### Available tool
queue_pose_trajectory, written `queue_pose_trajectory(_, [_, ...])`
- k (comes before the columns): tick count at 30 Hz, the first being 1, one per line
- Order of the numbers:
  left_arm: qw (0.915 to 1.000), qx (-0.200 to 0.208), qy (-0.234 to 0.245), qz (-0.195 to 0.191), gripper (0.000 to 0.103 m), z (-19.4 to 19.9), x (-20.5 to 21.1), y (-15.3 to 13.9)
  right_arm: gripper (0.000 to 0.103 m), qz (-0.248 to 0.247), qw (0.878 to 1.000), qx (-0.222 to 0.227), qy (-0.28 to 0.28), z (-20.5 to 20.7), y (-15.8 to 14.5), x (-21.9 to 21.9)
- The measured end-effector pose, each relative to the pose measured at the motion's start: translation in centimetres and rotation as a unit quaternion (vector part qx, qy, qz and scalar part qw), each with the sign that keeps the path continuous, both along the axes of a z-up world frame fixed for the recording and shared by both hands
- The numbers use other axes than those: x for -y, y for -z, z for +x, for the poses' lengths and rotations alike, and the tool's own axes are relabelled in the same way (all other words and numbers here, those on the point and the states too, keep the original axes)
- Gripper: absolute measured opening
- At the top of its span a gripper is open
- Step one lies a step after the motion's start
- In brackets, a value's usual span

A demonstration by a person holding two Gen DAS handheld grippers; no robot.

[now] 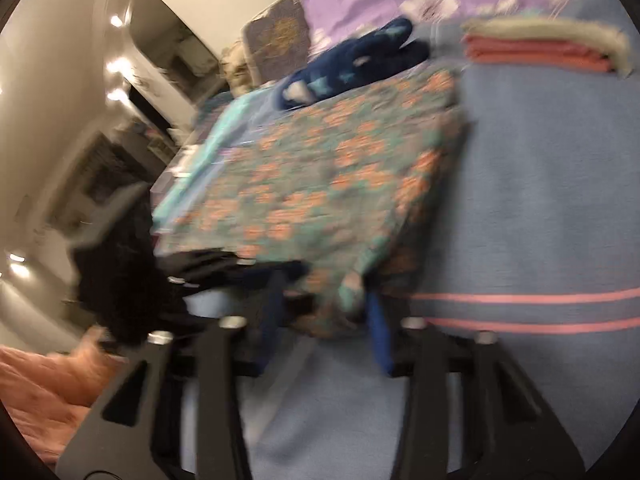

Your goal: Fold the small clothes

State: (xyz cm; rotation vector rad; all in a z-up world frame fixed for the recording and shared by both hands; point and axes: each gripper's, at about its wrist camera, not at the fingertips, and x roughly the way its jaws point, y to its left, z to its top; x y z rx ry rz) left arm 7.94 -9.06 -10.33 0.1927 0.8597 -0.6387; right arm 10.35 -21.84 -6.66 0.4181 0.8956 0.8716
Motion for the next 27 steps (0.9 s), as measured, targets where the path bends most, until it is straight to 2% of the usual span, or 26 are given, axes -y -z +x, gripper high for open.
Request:
queue_pose_trajectory(2, [1.0000,-0.005,0.000,-0.008,0.032,0.0,-0.1,0.0,0.036,0.002,0.999,0.031,-0.028,-1.1,-1.1,-0.6])
queue_pose_trajectory(4, [0.9999,-0.009,0.000,-0.012,0.032,0.2,-0.2,0.1,0.041,-0.005,0.999,0.034,-0.026,-1.6,-1.3,-0.3])
queue_pose_trajectory(12, [0.9999,0.005,0.006,0.010,0.036,-0.3,0.7,-0.3,0.036,-0.008,0.998,-0.026,0.065,-0.7,0.8,4.5])
queue_pose_trajectory(13, [0.9998,0.009,0.013,0.015,0.036,-0.5,1.0,-0.6,0.036,-0.007,0.997,-0.034,0.076,-0.5,0.9,5.1])
queue_pose_trajectory(17, [0.9967,0.022,0.078,-0.013,0.036,-2.2,3.7,-2.3,0.036,-0.013,0.989,-0.059,0.132,1.4,0.9,7.4])
queue_pose_trajectory(19, [0.9936,0.043,0.103,0.013,0.041,-2.9,5.6,-2.3,0.036,-0.033,0.985,-0.074,0.149,3.3,0.9,7.7])
queue_pose_trajectory(22, [0.9877,0.073,0.115,0.078,0.042,-3.3,8.3,-1.4,0.037,-0.020,0.983,-0.115,0.139,6.9,1.6,7.1])
queue_pose_trajectory(23, [0.9862,0.078,0.114,0.092,0.042,-3.2,8.9,-1.1,0.044,-0.016,0.982,-0.124,0.138,8.1,1.9,6.7])
queue_pose_trajectory(25, [0.9860,0.078,0.110,0.099,0.042,-3.1,9.1,-0.9,0.053,-0.008,0.981,-0.132,0.142,10.0,2.2,6.2])
queue_pose_trajectory(27, [0.9868,0.070,0.107,0.099,0.042,-2.8,9.1,-0.6,0.055,0.013,0.980,-0.139,0.141,11.9,2.3,5.8])
